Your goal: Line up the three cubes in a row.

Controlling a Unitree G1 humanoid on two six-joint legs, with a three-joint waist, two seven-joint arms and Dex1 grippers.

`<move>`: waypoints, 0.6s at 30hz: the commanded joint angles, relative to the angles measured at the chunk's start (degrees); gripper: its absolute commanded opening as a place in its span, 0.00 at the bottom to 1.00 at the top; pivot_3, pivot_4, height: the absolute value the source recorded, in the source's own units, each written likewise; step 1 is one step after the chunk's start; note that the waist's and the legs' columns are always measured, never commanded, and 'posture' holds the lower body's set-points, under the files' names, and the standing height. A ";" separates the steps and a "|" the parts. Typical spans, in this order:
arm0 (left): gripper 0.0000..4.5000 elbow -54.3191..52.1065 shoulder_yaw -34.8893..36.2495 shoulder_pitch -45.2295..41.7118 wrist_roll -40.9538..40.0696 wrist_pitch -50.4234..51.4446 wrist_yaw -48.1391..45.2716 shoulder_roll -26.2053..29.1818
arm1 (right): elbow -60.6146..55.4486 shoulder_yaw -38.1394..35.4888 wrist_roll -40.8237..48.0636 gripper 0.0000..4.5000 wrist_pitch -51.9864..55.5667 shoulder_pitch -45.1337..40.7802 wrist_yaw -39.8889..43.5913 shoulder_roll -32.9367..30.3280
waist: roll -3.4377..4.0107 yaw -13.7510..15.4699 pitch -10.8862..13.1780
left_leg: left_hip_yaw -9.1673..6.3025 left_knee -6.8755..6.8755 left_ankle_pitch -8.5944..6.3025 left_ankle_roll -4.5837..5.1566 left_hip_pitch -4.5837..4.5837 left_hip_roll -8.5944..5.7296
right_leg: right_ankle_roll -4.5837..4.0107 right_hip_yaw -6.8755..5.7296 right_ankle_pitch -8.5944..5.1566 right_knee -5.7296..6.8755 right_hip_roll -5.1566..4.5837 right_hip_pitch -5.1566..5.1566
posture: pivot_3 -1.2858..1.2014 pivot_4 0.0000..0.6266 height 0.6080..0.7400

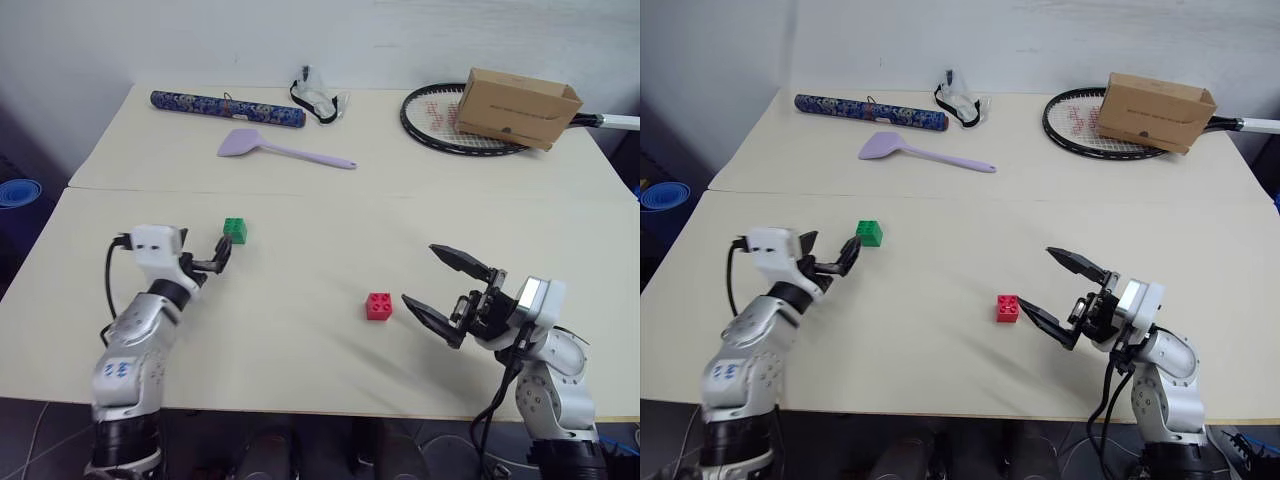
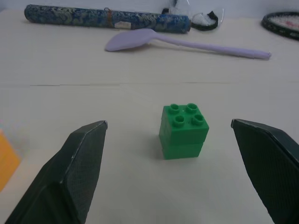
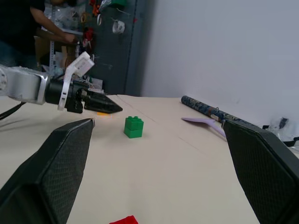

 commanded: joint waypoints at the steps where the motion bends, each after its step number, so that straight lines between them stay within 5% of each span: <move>1: 1.00 3.91 -2.45 -2.48 4.85 -3.95 3.65 -2.61 | -3.53 0.13 0.48 0.99 -0.97 1.60 -0.88 0.38 | -0.01 0.11 0.00 | -0.01 0.00 0.01 0.01 -0.01 0.00 | 0.00 0.00 0.00 0.00 -0.02 0.00 | 0.52 0.24 1.00; 16: 1.00 16.25 -5.40 -11.31 9.95 -10.14 6.93 -10.23 | 2.86 0.01 1.32 0.99 -6.19 5.73 4.42 0.86 | -0.08 0.19 0.03 | -0.04 0.03 0.10 0.09 -0.01 -0.06 | 0.04 -0.05 0.02 0.03 -0.14 0.04 | 0.52 0.24 1.00; 18: 0.91 16.81 -5.48 -11.93 10.46 -11.24 7.12 -10.57 | 4.91 0.00 1.32 1.00 -7.83 6.46 6.13 0.98 | -0.08 0.18 0.03 | -0.05 0.03 0.11 0.10 -0.01 -0.07 | 0.04 -0.05 0.02 0.05 -0.14 0.04 | 0.52 0.24 1.00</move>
